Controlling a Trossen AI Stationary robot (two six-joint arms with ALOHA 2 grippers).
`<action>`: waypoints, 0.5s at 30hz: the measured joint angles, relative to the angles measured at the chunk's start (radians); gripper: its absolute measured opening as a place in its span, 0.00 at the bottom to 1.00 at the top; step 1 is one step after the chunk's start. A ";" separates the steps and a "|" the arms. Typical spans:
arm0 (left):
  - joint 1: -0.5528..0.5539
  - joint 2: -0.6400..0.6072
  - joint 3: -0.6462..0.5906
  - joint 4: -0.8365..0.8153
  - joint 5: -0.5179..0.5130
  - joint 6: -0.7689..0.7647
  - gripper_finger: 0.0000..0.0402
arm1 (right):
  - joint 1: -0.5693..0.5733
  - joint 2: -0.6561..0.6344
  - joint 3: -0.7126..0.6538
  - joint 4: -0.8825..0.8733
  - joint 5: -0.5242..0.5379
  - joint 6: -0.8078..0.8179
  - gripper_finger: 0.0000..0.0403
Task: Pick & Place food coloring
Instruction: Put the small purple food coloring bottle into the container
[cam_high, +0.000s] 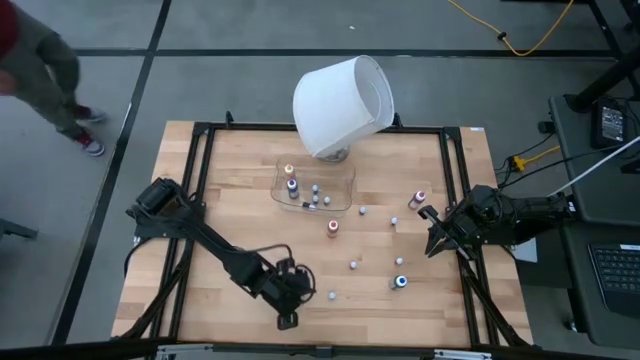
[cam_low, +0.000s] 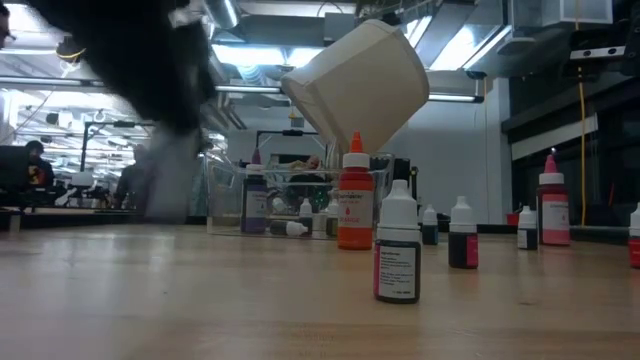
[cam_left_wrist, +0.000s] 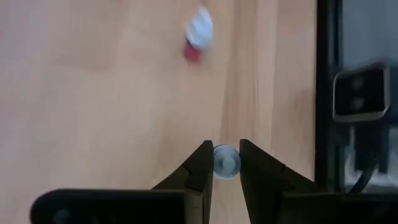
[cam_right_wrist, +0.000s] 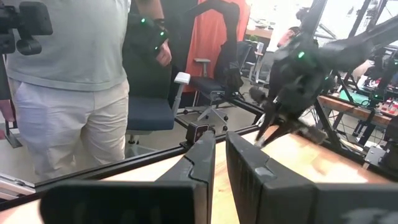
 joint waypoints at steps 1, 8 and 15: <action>0.006 -0.025 0.000 -0.017 -0.024 0.000 0.14 | 0.000 0.000 0.000 0.000 0.000 0.000 0.11; 0.095 -0.260 0.000 -0.199 -0.182 0.005 0.14 | 0.000 0.000 0.000 0.000 0.000 0.000 0.11; 0.234 -0.473 0.000 -0.271 -0.222 0.115 0.14 | 0.000 0.000 0.000 0.000 0.000 0.000 0.11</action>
